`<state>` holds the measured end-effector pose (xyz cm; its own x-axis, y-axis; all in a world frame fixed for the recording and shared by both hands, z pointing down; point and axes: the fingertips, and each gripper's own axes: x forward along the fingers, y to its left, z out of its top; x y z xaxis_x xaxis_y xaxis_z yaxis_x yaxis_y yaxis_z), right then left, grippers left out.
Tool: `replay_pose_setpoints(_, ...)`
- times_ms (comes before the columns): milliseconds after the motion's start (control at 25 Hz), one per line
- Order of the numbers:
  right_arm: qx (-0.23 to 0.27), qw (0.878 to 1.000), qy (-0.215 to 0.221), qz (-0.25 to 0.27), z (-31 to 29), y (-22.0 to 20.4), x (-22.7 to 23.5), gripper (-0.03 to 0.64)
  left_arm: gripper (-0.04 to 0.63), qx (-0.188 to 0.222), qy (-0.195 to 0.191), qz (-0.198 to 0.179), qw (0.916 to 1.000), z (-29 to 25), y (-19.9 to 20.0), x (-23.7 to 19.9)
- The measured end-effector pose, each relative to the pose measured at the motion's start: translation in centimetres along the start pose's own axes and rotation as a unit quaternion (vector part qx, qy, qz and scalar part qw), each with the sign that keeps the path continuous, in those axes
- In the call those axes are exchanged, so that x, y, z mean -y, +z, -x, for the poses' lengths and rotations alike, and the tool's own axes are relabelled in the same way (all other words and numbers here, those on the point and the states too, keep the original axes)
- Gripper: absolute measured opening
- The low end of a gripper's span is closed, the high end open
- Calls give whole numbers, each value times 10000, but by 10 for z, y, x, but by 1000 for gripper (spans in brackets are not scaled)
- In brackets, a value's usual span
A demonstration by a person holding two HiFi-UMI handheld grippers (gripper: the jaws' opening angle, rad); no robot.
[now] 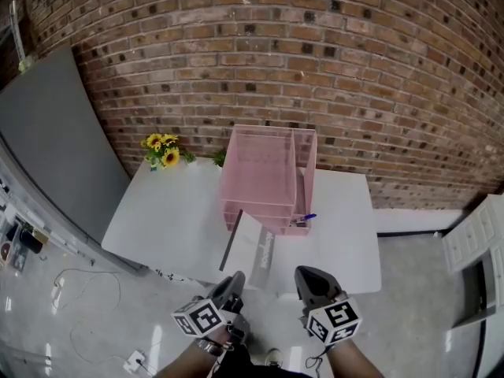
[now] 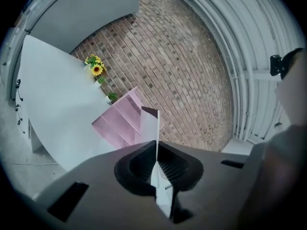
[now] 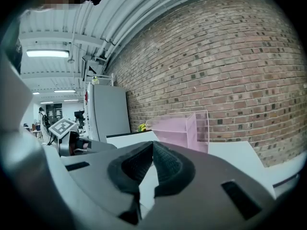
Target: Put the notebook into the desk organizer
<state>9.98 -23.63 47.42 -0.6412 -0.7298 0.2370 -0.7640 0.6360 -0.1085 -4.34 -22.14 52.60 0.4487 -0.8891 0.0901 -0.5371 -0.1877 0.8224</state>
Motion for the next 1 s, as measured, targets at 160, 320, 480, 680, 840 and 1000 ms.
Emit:
replay_pose_setpoints(160,-70,9999,-81,-19,-14,-1,1,5,11,-10,-64,309,9995,-12,11,-15)
replay_pose_setpoints(320,-139,9998,-147,-59,-28,-3,2,5,12,-48,-142,496,9987,-21,21,-25)
replay_pose_setpoints(480,-166,9997,-159,-85,-42,-4,1,5,11,1,-317,669,9973,-32,36,-28)
replay_pose_setpoints(680,-198,9995,-208,-107,-57,-3,2,5,11,-33,-294,839,9960,-47,48,-43)
replay_pose_setpoints(840,-227,9993,-278,-132,-68,-1,5,5,12,-63,-334,864,9957,-64,58,-50)
replay_pose_setpoints(1000,-235,9989,-347,-188,-81,1,12,5,12,-53,-182,876,9960,-81,70,-62)
